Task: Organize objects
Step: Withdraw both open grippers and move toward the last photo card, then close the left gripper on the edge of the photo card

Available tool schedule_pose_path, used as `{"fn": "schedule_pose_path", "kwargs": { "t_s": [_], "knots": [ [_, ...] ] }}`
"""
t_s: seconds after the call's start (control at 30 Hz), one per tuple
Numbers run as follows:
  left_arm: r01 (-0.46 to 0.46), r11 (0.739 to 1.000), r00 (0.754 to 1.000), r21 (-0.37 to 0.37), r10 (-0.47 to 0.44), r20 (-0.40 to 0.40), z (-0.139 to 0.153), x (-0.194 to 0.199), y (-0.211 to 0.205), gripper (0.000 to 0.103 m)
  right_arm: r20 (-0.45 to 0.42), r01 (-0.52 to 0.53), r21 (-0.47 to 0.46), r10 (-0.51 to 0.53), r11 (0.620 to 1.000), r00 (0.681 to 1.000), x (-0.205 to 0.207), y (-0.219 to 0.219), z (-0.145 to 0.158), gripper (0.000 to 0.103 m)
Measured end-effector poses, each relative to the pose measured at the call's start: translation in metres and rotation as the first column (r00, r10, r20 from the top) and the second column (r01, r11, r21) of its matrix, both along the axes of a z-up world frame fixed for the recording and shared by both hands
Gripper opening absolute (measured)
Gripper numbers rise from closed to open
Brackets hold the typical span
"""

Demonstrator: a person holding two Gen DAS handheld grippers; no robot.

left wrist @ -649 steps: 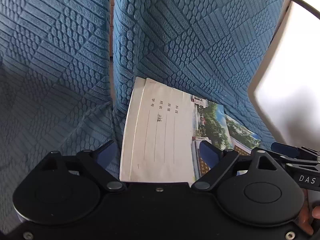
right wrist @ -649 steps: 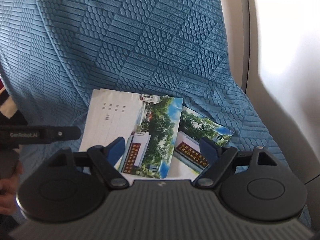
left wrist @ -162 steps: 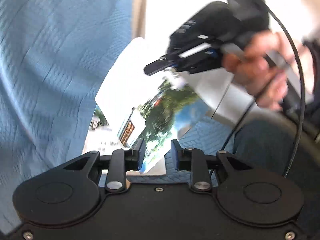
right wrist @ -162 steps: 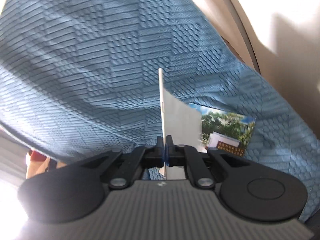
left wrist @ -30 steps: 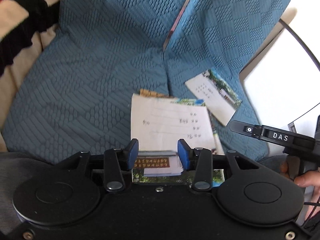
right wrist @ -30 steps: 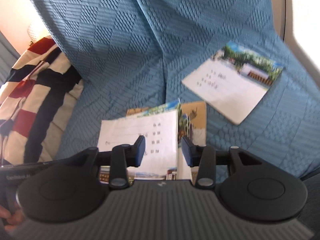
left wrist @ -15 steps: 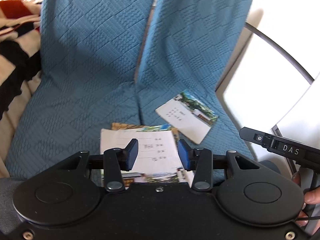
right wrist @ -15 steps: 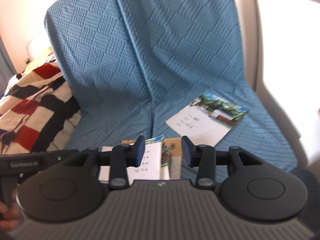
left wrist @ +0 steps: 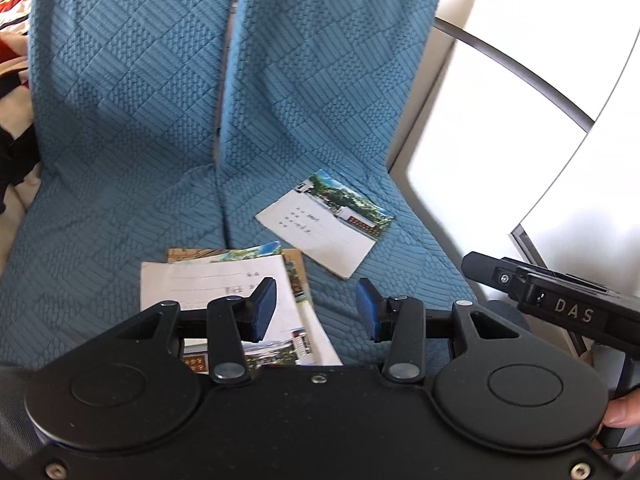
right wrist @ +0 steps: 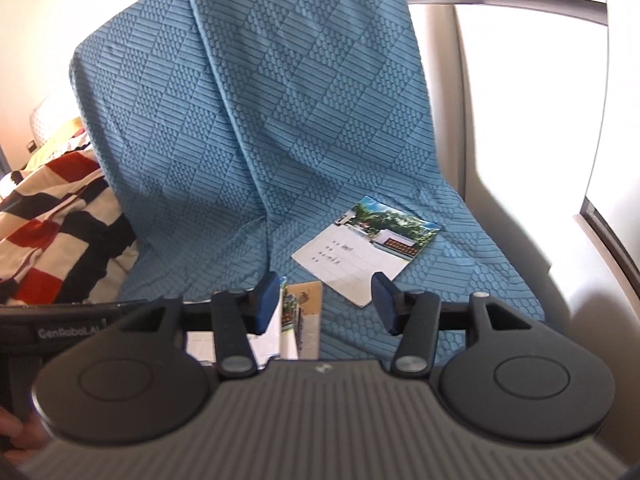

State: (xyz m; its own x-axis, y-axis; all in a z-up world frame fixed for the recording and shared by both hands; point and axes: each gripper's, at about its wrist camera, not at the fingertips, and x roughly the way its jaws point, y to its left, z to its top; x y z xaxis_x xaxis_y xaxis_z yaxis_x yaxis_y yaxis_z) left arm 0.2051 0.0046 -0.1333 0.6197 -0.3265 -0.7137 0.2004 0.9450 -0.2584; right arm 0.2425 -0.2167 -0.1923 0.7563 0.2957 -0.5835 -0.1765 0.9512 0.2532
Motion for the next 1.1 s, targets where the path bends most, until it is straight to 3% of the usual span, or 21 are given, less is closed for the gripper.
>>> {"fn": "schedule_pose_path", "kwargs": {
  "t_s": [0.07,0.4,0.63,1.1],
  "knots": [
    [0.005,1.0,1.0,0.003,-0.005,-0.003,0.0,0.005,-0.006,0.042,0.003,0.015,0.003,-0.015,1.0,1.0,0.001,-0.005,-0.001,0.058],
    [0.03,0.999,0.999,0.026,-0.03,-0.013,-0.003,0.037,-0.029,0.043,-0.021,0.065,0.029,-0.065,0.997,0.998,0.018,-0.025,-0.014,0.058],
    [0.039,0.999,0.998,0.033,-0.037,-0.048,-0.02,0.066,-0.04,0.045,-0.065,0.084,0.037,-0.081,0.996,0.995,0.042,-0.029,-0.03,0.058],
    [0.17,0.982,0.978,0.081,-0.158,-0.133,-0.085,0.194,-0.048,0.049,-0.25,0.124,0.099,-0.096,0.987,0.964,0.129,-0.033,-0.095,0.058]
  ]
}}
